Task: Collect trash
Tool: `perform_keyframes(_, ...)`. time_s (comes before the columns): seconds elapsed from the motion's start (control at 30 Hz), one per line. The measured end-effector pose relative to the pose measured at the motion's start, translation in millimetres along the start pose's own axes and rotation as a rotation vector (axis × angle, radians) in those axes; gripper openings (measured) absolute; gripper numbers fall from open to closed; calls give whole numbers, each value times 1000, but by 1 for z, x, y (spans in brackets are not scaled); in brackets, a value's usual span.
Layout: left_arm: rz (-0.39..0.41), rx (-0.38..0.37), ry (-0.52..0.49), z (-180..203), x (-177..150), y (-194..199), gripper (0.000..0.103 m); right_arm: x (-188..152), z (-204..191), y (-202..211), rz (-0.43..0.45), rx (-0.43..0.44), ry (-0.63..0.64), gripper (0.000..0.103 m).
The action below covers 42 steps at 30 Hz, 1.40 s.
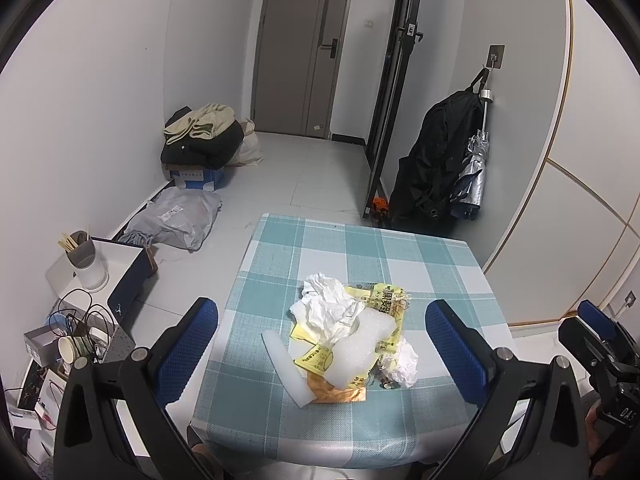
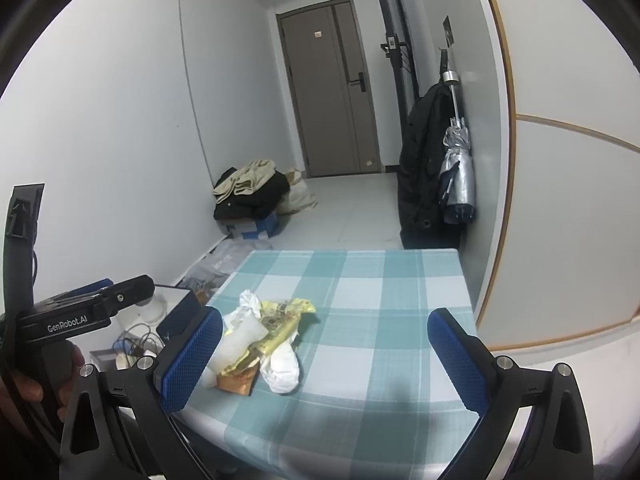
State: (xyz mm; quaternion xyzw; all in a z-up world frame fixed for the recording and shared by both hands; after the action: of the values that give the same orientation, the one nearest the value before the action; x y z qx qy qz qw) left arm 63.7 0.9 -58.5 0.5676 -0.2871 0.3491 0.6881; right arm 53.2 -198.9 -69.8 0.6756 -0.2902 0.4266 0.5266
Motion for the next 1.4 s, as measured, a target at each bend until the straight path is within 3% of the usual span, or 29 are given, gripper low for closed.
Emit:
perform_keyframes(0.53, -18, -3, 4, -3, 2, -5, 102, -1, 2, -12, -32, 6, -37, 103)
perform_keyframes(0.7, -62, -13, 13, -5, 0, -15, 102, -1, 6, -21, -58, -18, -60, 103)
perform_keyframes(0.93, -169, -20, 94, -29, -9, -39, 102, -6, 8, -41, -128, -25, -79, 103)
perform_keyframes(1.23, -366, -21, 330, -72, -38, -74, 99, -16, 3, -71, -229, 23, -102, 103)
perform_keyframes(1.4, -471, -34, 372, -72, -55, -88, 87, -19, 2, -88, -282, 38, -102, 103)
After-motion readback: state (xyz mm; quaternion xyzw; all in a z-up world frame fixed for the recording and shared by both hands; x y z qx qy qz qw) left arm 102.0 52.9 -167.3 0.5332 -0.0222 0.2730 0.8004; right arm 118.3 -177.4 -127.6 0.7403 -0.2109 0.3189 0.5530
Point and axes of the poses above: each gripper's, at about its wrist camera, not at the fingertips, and y roughly against the way its jaws point, z to its right, x to its top, the point moved 8 cm from there along -y, roughly the way its jaws point, and after that the axes turned 4 degrees about -x, right-handed, at the moved point
